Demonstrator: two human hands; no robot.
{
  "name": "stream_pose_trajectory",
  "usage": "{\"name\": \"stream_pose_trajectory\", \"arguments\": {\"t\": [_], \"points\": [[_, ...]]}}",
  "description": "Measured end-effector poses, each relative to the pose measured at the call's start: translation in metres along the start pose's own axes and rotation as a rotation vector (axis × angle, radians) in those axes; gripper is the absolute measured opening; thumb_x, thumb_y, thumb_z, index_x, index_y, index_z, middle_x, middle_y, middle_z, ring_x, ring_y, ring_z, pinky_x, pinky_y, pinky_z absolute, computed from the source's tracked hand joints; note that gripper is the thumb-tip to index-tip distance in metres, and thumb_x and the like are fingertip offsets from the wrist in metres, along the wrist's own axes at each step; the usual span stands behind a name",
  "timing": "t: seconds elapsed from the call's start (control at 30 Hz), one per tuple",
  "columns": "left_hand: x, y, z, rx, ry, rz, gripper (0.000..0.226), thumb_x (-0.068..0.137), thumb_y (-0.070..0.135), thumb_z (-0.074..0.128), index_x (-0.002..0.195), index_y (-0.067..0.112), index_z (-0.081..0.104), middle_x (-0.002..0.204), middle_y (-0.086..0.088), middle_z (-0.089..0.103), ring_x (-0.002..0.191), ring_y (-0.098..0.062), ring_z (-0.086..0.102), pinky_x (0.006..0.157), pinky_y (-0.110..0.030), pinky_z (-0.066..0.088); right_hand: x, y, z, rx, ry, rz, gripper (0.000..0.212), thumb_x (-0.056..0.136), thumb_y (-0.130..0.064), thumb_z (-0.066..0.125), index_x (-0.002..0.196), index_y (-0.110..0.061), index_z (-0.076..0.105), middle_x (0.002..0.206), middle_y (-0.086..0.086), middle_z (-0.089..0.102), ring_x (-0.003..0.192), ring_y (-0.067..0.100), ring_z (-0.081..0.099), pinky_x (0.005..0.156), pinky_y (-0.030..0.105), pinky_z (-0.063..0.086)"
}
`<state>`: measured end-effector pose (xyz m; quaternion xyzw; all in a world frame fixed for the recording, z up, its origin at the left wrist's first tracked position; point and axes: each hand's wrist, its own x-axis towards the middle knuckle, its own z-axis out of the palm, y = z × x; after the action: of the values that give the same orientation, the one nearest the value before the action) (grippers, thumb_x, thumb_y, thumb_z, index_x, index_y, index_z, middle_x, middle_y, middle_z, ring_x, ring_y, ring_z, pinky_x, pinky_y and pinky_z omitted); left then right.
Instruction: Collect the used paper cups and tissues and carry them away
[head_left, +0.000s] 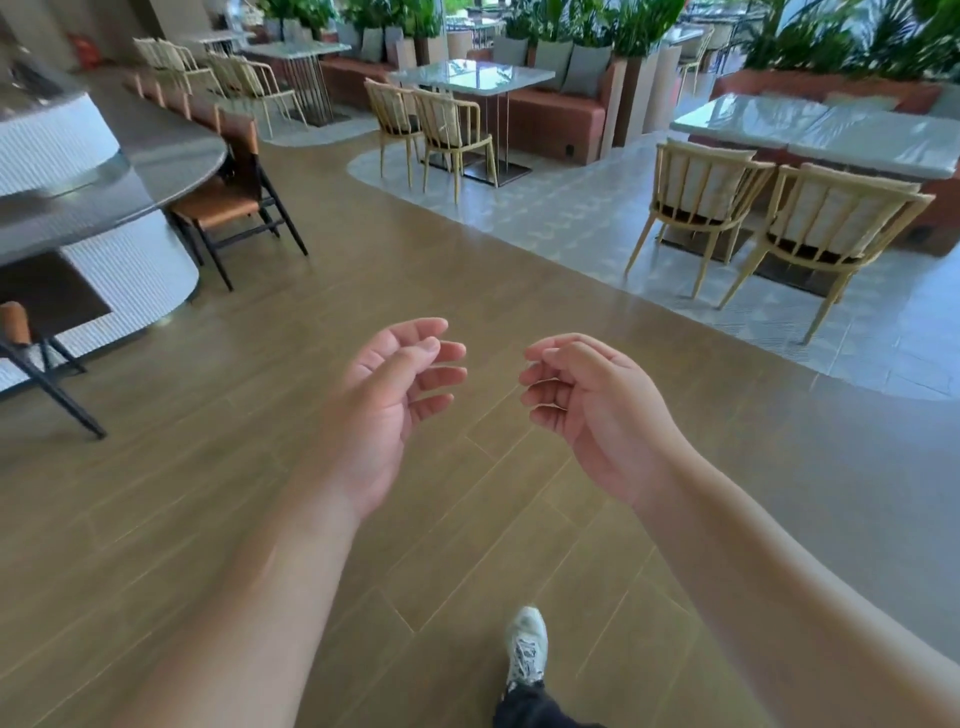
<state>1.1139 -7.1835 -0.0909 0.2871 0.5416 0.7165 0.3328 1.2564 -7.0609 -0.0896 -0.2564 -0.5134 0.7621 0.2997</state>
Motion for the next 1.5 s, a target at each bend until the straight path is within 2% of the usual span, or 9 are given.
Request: {"name": "stream_pose_trajectory", "arguments": {"t": [0.23,0.4,0.63,0.9,1.03,1.17,1.37,1.5], "points": [[0.158,0.013,0.000,0.060,0.026,-0.008,0.027,0.084,0.026,0.057,0.109,0.020,0.066,0.095,0.002,0.075,0.084,-0.012,0.070,0.076,-0.031,0.051,0.157,-0.023,-0.001,0.064,0.000,0.016,0.009,0.077,-0.017,0.060,0.081,-0.014,0.068,0.073,0.005,0.064,0.061,0.018,0.056,0.059,0.029,0.044],[0.256,0.026,0.006,0.062,0.013,0.062,0.024,0.086,0.026,0.057,0.108,0.022,0.067,0.097,0.001,0.075,0.086,-0.013,0.071,0.075,-0.029,0.053,0.252,-0.055,-0.001,0.033,-0.051,-0.046,0.010,0.075,-0.020,0.061,0.080,-0.016,0.069,0.073,0.004,0.064,0.062,0.018,0.057,0.060,0.028,0.045],[0.365,0.023,-0.027,-0.017,0.058,0.053,0.026,0.085,0.025,0.057,0.109,0.021,0.067,0.097,0.000,0.075,0.085,-0.013,0.071,0.072,-0.025,0.055,0.358,-0.054,0.016,-0.022,-0.076,-0.031,0.012,0.076,-0.021,0.060,0.078,-0.019,0.071,0.076,0.004,0.065,0.065,0.017,0.057,0.061,0.029,0.044],[0.539,0.000,-0.067,-0.071,-0.047,0.007,0.025,0.085,0.026,0.057,0.108,0.023,0.068,0.097,0.001,0.075,0.085,-0.012,0.071,0.076,-0.028,0.053,0.510,-0.042,0.036,-0.132,0.061,-0.056,0.015,0.080,-0.016,0.055,0.077,-0.018,0.070,0.073,0.002,0.064,0.064,0.016,0.057,0.062,0.028,0.045],[0.637,0.009,-0.093,-0.100,-0.115,-0.018,0.025,0.084,0.026,0.059,0.106,0.022,0.069,0.097,-0.001,0.076,0.085,-0.014,0.071,0.073,-0.028,0.053,0.596,-0.056,0.063,-0.149,0.142,-0.082,0.023,0.090,-0.004,0.051,0.080,-0.013,0.069,0.072,0.004,0.063,0.065,0.018,0.055,0.062,0.029,0.044],[0.723,0.025,-0.116,-0.110,-0.177,-0.021,0.027,0.084,0.027,0.060,0.108,0.020,0.068,0.097,0.000,0.076,0.085,-0.014,0.072,0.074,-0.029,0.054,0.668,-0.076,0.087,-0.151,0.165,-0.135,0.022,0.090,-0.005,0.050,0.083,-0.012,0.069,0.074,0.007,0.063,0.067,0.018,0.056,0.061,0.027,0.046],[0.806,0.023,-0.134,-0.028,-0.329,-0.087,0.031,0.086,0.028,0.060,0.115,0.020,0.067,0.104,-0.002,0.076,0.092,-0.016,0.071,0.085,-0.036,0.051,0.752,-0.076,0.100,-0.139,0.199,-0.126,0.022,0.090,-0.003,0.049,0.083,-0.010,0.069,0.074,0.007,0.063,0.065,0.017,0.056,0.061,0.027,0.045],[0.860,0.017,-0.149,-0.027,-0.273,-0.100,0.029,0.085,0.028,0.060,0.112,0.022,0.068,0.103,-0.003,0.076,0.090,-0.016,0.071,0.082,-0.035,0.050,0.814,-0.077,0.105,-0.154,0.177,-0.128,0.023,0.086,-0.008,0.053,0.076,-0.017,0.072,0.073,0.004,0.066,0.064,0.016,0.058,0.061,0.026,0.046]]}}
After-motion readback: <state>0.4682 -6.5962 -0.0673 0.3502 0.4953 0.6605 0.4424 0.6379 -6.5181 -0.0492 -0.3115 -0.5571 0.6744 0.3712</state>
